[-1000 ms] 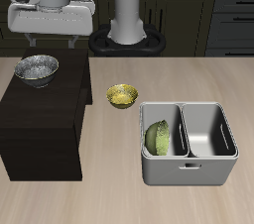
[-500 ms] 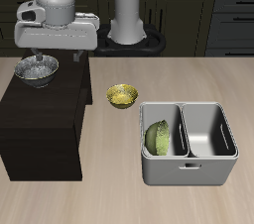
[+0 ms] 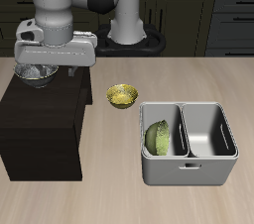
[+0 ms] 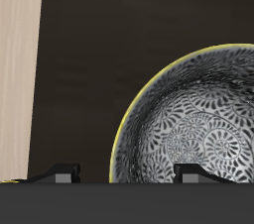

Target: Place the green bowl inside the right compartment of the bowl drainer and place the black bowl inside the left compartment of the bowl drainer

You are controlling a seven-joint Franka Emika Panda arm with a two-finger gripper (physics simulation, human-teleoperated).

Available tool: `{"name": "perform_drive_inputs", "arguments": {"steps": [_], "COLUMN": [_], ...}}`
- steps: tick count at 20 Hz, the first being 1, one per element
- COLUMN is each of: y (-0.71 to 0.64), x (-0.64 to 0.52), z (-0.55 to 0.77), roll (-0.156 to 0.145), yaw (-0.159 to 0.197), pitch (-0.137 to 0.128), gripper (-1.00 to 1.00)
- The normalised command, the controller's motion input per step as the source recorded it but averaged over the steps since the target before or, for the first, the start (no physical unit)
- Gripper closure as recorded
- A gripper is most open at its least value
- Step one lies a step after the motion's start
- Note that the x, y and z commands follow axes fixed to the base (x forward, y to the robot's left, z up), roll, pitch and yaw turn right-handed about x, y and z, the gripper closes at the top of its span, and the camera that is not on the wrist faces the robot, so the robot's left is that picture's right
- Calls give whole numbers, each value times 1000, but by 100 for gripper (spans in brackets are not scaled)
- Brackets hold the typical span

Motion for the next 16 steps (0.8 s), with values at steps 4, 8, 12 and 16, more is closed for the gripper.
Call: {"name": "perform_drive_inputs", "arguments": {"steps": [4,8,12,16], "y": [-7,14,196,491], "x": [-49,-17,-64,-131], "z": [-75,28,128,341], "roll": [1,-1,27,75], "yaw": [-7,-4,4,20], "pitch": [13,-1,-14,-55], "gripper": [100,100,100,100]}}
